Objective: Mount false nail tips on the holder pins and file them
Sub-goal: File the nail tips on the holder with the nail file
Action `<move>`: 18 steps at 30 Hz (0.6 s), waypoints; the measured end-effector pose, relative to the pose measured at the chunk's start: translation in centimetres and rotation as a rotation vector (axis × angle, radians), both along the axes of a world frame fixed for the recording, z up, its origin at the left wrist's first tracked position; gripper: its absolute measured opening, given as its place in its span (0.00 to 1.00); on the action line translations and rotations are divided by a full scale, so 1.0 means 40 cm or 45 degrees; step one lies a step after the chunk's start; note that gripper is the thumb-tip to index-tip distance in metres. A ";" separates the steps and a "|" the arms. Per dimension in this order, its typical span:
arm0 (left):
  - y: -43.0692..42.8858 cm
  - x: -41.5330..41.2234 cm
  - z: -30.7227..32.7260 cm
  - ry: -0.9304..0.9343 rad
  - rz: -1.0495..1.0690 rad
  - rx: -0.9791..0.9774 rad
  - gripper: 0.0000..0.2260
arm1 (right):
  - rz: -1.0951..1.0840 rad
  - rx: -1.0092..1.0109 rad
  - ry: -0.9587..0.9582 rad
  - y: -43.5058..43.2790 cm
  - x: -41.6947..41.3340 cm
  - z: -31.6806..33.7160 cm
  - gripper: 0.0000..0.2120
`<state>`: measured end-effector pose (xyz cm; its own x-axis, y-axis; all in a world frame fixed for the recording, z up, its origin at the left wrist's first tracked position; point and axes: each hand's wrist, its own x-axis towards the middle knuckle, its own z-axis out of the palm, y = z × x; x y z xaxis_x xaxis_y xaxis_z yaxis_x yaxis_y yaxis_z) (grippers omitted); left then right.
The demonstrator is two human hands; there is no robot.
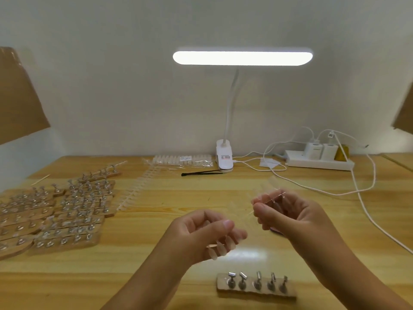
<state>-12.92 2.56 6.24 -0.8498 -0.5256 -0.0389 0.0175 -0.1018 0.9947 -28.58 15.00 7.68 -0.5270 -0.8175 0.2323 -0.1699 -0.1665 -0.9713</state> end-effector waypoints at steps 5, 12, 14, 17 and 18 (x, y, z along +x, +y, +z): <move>0.004 0.012 0.014 -0.107 0.085 -0.391 0.12 | 0.026 -0.023 0.265 0.005 0.012 0.001 0.13; 0.026 0.006 0.004 -0.107 0.091 -0.409 0.04 | 0.046 0.020 0.564 0.010 0.011 0.000 0.05; 0.034 0.004 0.001 -0.101 0.098 -0.389 0.06 | -0.048 0.014 0.692 0.010 0.017 -0.005 0.05; 0.045 0.002 0.000 -0.067 0.127 -0.321 0.12 | -0.298 -0.076 1.240 0.012 0.026 -0.017 0.07; 0.046 0.001 -0.001 -0.060 0.134 -0.299 0.12 | -0.348 -0.118 1.427 0.013 0.027 -0.020 0.08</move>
